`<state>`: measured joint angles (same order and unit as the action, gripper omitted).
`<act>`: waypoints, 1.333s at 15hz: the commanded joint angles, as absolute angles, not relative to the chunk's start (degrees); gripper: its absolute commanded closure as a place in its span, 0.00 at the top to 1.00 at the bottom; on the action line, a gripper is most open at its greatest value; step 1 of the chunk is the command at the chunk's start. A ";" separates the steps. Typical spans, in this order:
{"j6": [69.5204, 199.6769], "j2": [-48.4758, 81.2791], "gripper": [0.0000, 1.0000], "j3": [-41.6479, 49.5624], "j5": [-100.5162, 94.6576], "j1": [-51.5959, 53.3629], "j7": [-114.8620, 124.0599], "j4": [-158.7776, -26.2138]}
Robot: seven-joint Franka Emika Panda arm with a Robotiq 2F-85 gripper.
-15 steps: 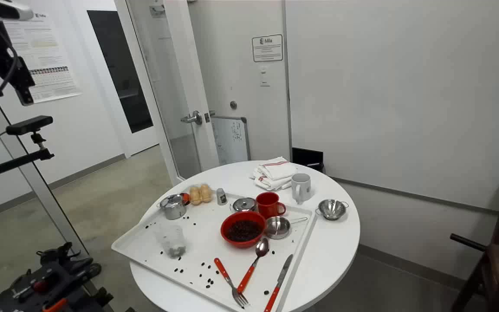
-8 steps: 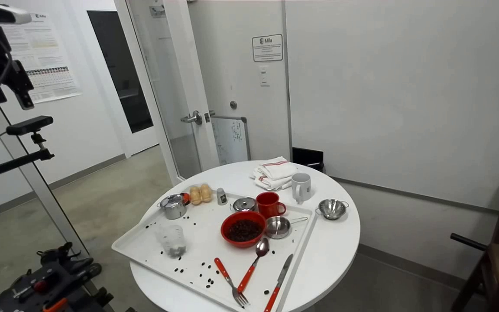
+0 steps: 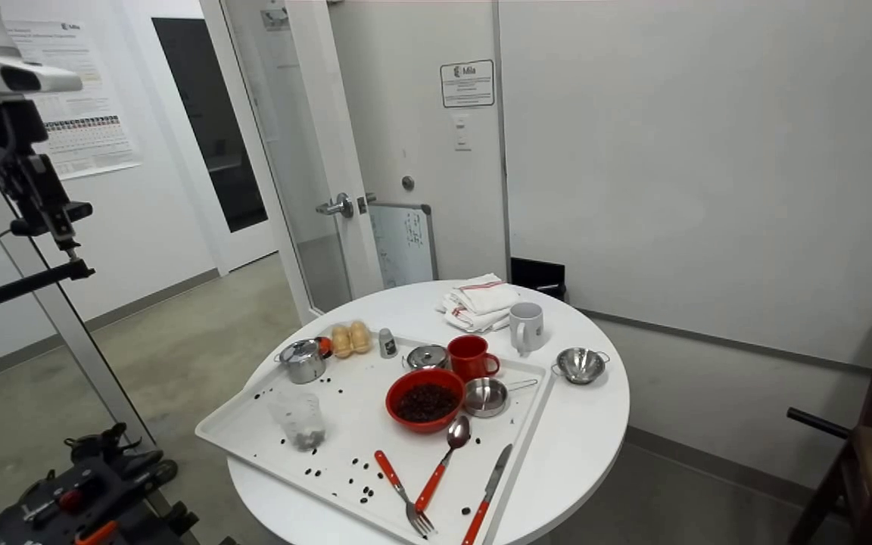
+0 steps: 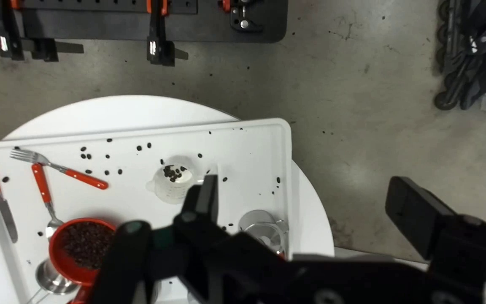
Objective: Use the spoon to mix the contents in the orange bowl
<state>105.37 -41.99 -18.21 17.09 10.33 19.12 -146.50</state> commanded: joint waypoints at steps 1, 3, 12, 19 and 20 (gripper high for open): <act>107.28 -45.90 1.00 -18.31 14.45 9.20 21.12 -152.79; 108.29 -47.09 1.00 -18.23 12.53 7.93 22.66 -155.30; 110.64 -44.70 1.00 -16.91 11.75 7.01 22.76 -156.60; 111.02 -30.32 1.00 -9.47 4.15 -1.42 17.79 -145.82; 110.75 -28.33 1.00 -8.39 3.61 -2.13 17.33 -143.99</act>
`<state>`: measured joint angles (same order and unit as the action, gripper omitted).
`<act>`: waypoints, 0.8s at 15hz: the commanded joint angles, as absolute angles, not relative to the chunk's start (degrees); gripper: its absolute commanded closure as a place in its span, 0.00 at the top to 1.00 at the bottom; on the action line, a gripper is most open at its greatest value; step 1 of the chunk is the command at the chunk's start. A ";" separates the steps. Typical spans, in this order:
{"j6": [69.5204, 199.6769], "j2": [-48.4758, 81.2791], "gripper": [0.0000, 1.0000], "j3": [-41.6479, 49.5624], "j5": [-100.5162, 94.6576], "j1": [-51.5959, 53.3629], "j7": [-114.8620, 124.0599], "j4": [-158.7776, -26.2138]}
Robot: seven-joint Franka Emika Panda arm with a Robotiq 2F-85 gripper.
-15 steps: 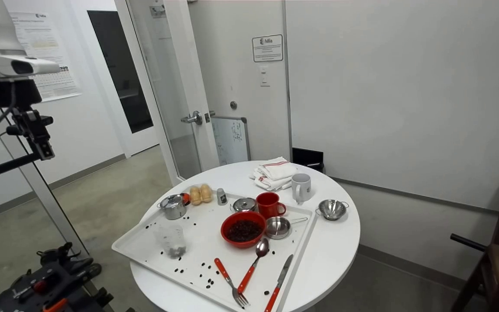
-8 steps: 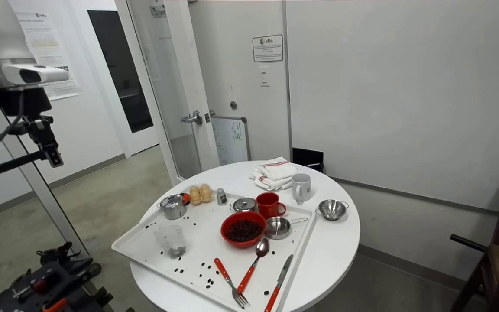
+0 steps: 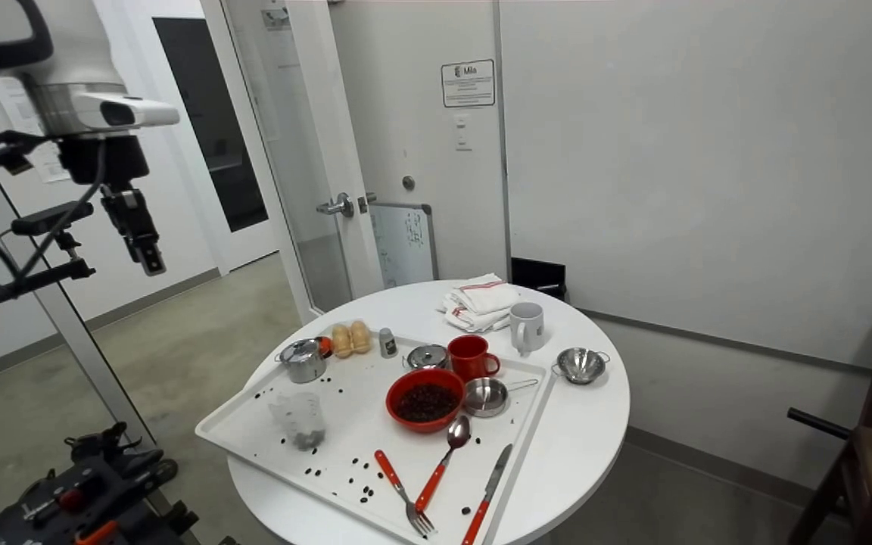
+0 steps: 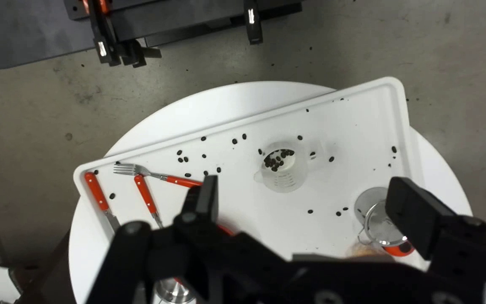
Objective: Use the spoon to mix the contents in the orange bowl
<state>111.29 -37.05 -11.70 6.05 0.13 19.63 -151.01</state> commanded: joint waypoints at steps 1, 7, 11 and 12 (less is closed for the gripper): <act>110.55 -26.34 1.00 -7.43 3.13 -2.66 16.82 -142.40; 108.92 -16.95 1.00 -3.47 1.11 -3.05 12.73 -140.20; 111.25 -12.22 1.00 -1.42 -2.50 -4.48 13.98 -141.68; 111.92 -11.23 1.00 -1.08 -4.12 -4.97 15.09 -141.62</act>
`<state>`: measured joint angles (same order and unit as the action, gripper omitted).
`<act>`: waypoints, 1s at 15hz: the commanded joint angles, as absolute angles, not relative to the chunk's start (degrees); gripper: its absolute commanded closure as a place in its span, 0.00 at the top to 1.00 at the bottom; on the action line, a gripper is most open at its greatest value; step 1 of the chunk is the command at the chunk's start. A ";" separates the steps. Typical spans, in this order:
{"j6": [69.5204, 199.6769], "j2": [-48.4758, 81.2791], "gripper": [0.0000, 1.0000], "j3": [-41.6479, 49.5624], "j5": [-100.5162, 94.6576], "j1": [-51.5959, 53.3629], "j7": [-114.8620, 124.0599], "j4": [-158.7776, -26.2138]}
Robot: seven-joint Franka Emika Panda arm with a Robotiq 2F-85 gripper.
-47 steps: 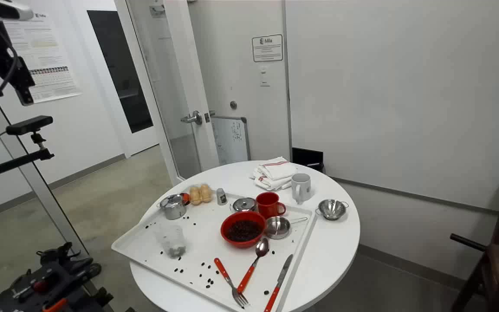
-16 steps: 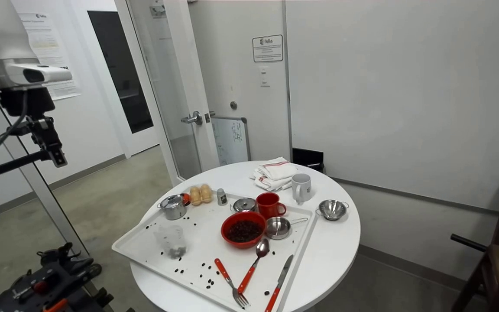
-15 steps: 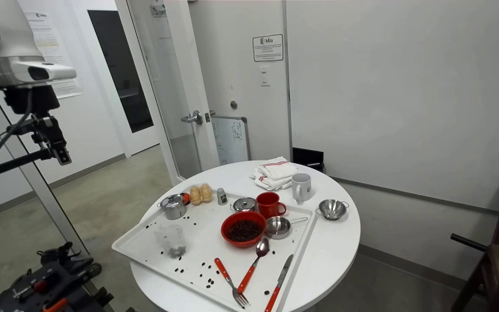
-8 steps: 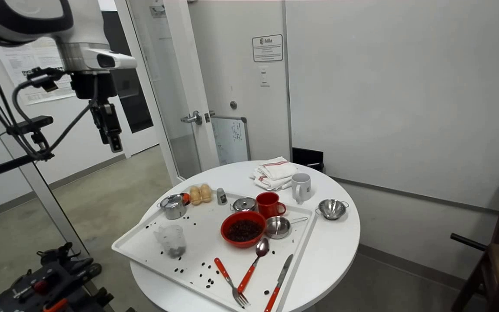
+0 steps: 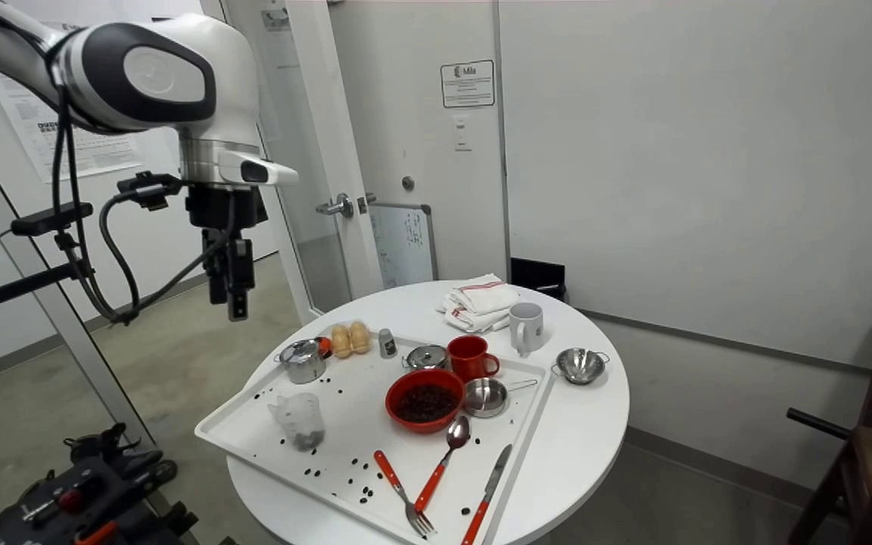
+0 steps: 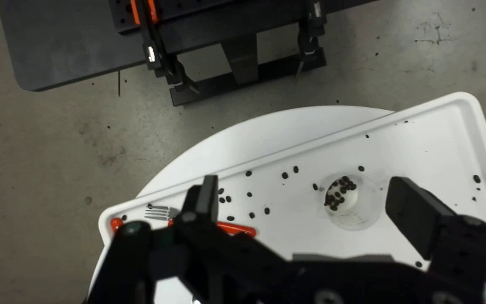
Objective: Use the spoon to mix the contents in the orange bowl
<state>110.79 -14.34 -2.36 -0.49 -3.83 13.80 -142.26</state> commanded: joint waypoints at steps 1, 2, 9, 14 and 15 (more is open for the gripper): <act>112.57 -10.37 1.00 -0.84 -6.57 -5.64 17.16 -141.58; 113.34 -9.78 1.00 -0.57 -9.05 -6.26 19.28 -141.74; 120.08 -7.36 1.00 1.65 -13.87 -7.40 28.02 -143.45; 118.96 -7.14 1.00 1.80 -14.81 -7.18 27.18 -142.97; 118.44 -6.53 1.00 1.58 -16.21 -7.41 29.80 -142.43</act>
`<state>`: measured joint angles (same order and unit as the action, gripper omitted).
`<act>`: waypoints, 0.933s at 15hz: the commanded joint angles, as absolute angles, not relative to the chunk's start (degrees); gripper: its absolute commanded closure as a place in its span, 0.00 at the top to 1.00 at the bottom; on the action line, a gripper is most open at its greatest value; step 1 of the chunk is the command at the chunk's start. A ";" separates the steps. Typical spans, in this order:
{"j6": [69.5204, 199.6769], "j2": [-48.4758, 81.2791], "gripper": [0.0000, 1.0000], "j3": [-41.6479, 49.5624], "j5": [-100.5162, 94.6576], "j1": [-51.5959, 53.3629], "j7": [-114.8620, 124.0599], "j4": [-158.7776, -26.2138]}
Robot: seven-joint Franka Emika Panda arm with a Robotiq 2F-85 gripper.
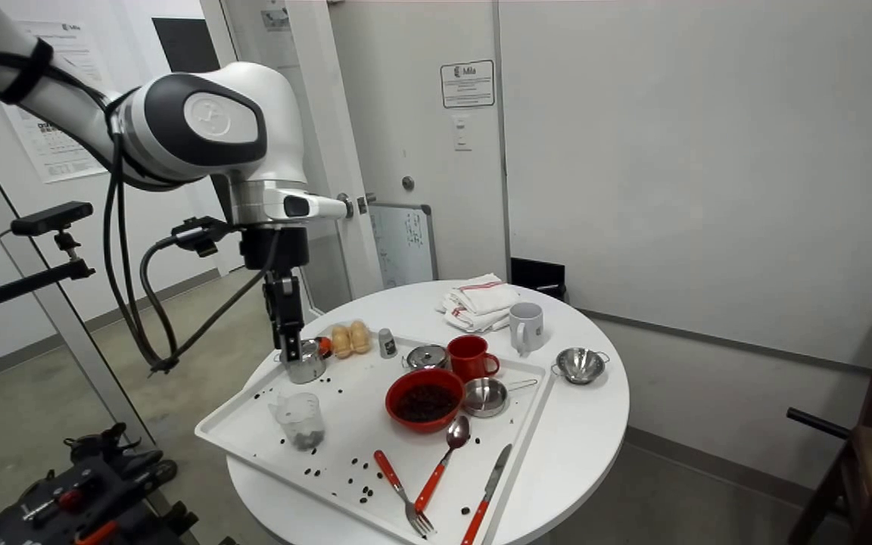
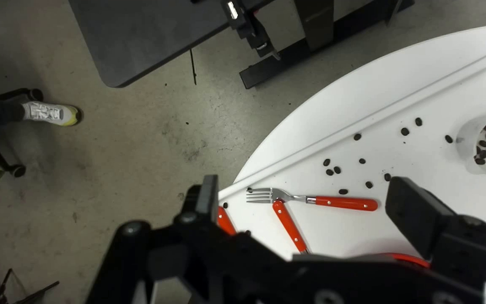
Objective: Use the spoon to mix the contents in the orange bowl
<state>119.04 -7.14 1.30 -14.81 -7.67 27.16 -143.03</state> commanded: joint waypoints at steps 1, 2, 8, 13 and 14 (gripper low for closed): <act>117.92 -5.13 1.00 1.64 -16.68 -7.55 30.28 -141.43; 118.31 -2.77 1.00 1.85 -17.38 -7.77 30.83 -140.05; 123.01 7.39 1.00 5.04 -20.18 -7.54 23.96 -135.32; 126.63 14.05 1.00 7.94 -23.95 -7.38 16.53 -133.11; 127.13 15.49 1.00 8.37 -23.75 -7.43 15.68 -132.46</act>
<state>125.61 10.86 6.81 -22.50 -7.74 18.73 -135.31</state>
